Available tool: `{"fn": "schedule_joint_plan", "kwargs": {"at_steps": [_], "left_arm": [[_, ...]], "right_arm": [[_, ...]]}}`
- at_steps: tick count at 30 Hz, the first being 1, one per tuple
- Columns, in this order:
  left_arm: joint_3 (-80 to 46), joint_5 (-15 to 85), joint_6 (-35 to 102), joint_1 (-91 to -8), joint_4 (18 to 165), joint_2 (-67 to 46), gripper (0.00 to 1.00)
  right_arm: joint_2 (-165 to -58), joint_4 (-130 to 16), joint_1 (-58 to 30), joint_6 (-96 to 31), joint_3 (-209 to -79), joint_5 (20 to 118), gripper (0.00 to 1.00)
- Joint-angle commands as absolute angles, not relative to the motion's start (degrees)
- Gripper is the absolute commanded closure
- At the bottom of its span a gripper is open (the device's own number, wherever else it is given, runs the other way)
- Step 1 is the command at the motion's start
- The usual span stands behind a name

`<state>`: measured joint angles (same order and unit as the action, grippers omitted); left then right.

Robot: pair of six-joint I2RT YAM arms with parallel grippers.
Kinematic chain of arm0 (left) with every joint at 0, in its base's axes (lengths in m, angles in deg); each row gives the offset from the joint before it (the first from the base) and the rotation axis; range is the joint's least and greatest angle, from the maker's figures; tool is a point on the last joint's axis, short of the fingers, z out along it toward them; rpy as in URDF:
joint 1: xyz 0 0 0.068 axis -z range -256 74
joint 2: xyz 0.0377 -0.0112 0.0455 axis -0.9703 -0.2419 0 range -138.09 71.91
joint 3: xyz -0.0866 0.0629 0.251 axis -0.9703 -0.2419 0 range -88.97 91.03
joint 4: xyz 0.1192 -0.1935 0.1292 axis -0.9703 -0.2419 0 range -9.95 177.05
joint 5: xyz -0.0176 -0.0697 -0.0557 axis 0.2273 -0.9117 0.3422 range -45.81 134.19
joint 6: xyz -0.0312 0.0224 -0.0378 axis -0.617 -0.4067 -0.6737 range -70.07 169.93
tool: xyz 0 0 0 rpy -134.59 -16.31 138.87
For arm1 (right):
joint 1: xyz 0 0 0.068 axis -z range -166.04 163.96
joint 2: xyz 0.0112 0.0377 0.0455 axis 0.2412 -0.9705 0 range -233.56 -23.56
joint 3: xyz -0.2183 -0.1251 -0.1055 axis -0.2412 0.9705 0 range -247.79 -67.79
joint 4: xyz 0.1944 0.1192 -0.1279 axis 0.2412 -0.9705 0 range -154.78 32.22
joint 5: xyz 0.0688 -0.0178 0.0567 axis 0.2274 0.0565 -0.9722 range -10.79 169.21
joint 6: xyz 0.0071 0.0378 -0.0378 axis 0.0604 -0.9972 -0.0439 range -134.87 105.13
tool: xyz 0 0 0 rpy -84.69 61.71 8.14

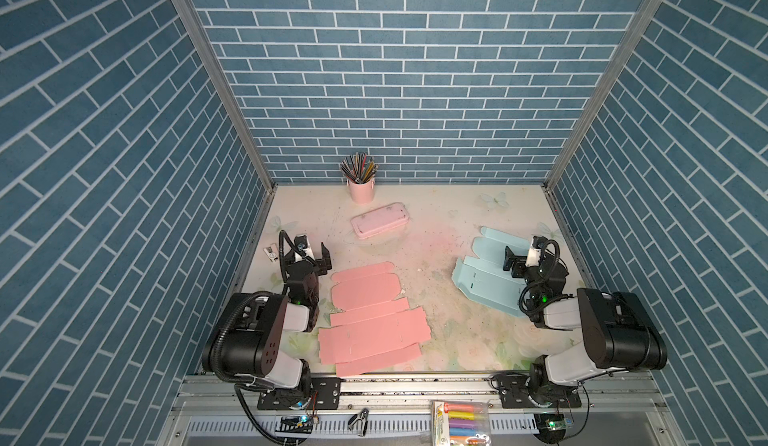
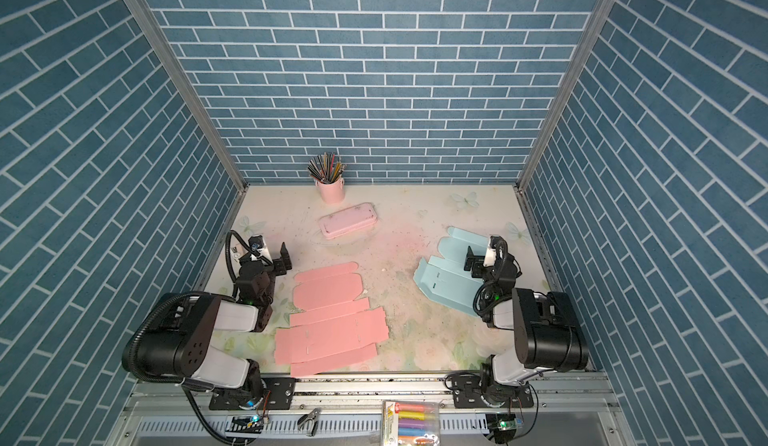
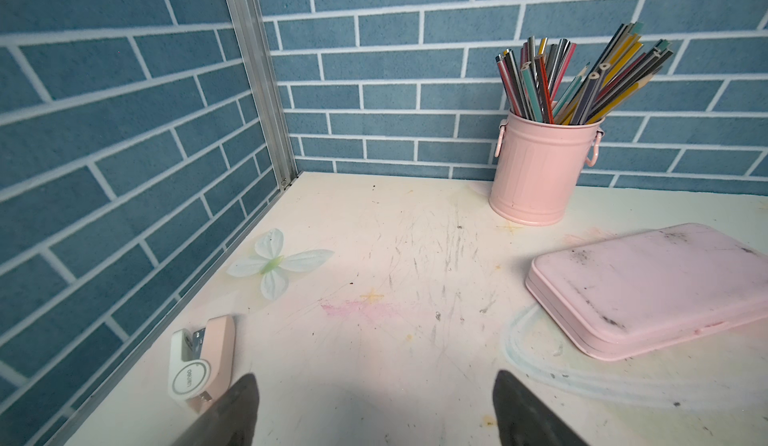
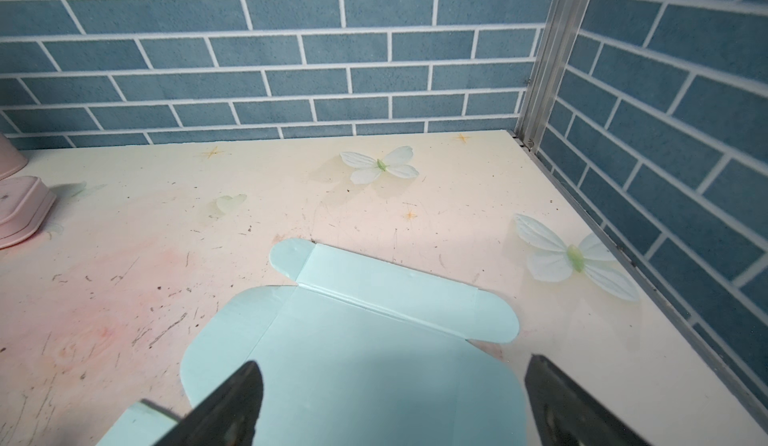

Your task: Fold the paper box

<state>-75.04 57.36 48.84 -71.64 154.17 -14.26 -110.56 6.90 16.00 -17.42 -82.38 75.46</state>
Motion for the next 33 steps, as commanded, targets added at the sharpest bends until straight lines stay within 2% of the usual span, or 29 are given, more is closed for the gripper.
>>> {"fn": "schedule_joint_plan", "kwargs": {"at_steps": [1, 16, 20, 26, 29, 33], "left_arm": [[-74.7, 57.2, 48.9, -71.8, 154.9, -14.7, 0.12], [-74.4, 54.0, 50.0, -71.8, 154.2, -14.2, 0.12], [-73.6, 54.1, 49.9, -71.9, 149.3, -10.0, 0.12], [-70.6, 55.8, 47.6, -71.8, 135.1, -1.7, 0.12], [-70.2, 53.0, 44.8, -71.4, 130.3, 3.9, 0.12], [-70.3, 51.6, 40.0, -67.1, 124.8, 12.0, 0.12]], "right_arm": [[-110.6, 7.2, 16.2, -16.1, -83.3, 74.9, 0.02], [-110.4, 8.0, 16.2, -15.4, -82.9, 74.1, 0.02], [-108.3, 7.6, 16.2, -14.9, -82.5, 73.1, 0.01], [-101.8, -3.7, 16.0, -15.9, -85.3, 73.7, 0.01], [-97.1, -8.3, 15.2, -17.1, -85.7, 75.7, 0.01], [-93.5, -27.7, 12.0, -21.6, -94.2, 82.0, 0.01]]}}
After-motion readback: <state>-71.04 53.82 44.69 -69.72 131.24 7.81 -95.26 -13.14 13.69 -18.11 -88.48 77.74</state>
